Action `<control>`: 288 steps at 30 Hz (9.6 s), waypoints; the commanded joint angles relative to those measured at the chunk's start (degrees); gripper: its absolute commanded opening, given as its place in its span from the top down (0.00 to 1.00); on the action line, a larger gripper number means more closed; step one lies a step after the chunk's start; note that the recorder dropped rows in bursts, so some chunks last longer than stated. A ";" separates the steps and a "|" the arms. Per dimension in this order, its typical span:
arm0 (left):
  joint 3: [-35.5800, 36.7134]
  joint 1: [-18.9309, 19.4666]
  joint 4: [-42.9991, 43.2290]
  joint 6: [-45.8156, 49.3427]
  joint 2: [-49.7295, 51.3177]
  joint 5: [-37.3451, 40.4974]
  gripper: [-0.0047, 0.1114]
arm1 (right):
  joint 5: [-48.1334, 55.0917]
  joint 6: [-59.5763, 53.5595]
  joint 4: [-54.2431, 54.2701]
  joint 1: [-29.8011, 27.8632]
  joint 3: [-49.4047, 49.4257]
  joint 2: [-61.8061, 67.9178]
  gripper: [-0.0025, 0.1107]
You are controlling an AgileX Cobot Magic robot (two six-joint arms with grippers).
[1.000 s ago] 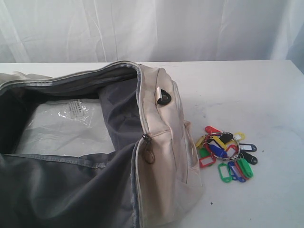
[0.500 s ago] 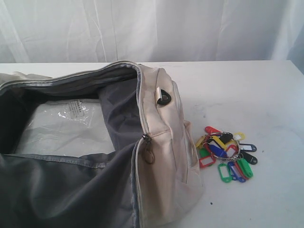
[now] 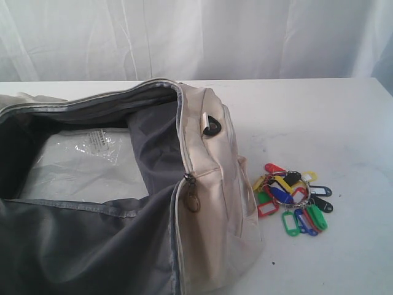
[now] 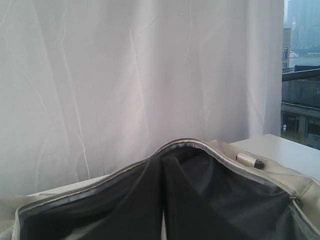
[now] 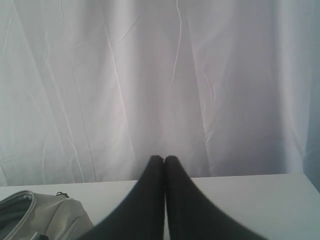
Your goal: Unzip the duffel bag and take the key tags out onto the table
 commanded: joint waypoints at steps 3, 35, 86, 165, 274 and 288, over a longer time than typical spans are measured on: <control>0.33 0.10 -1.08 -0.34 -0.18 -1.07 0.96 | 0.32 0.09 -0.31 0.03 0.14 -0.33 0.98; 10.04 0.10 87.96 -84.24 -0.18 -11.20 0.96 | 0.11 0.09 -0.31 0.03 0.14 -0.33 0.98; 10.04 -6.66 88.39 -84.92 -0.18 -11.03 0.96 | 0.24 0.09 -0.31 0.03 0.14 -0.33 0.98; 10.04 -6.66 88.85 -81.38 -0.18 -10.69 0.96 | 25.86 69.36 -70.23 -26.18 13.73 -14.62 0.98; 10.04 -6.66 88.85 -81.38 -0.18 -10.69 0.96 | 39.85 95.16 -102.61 -24.57 27.43 -23.13 0.98; 10.04 -6.66 88.85 -81.38 -0.18 -10.69 0.96 | 39.85 95.16 -102.61 -24.57 27.43 -23.13 0.98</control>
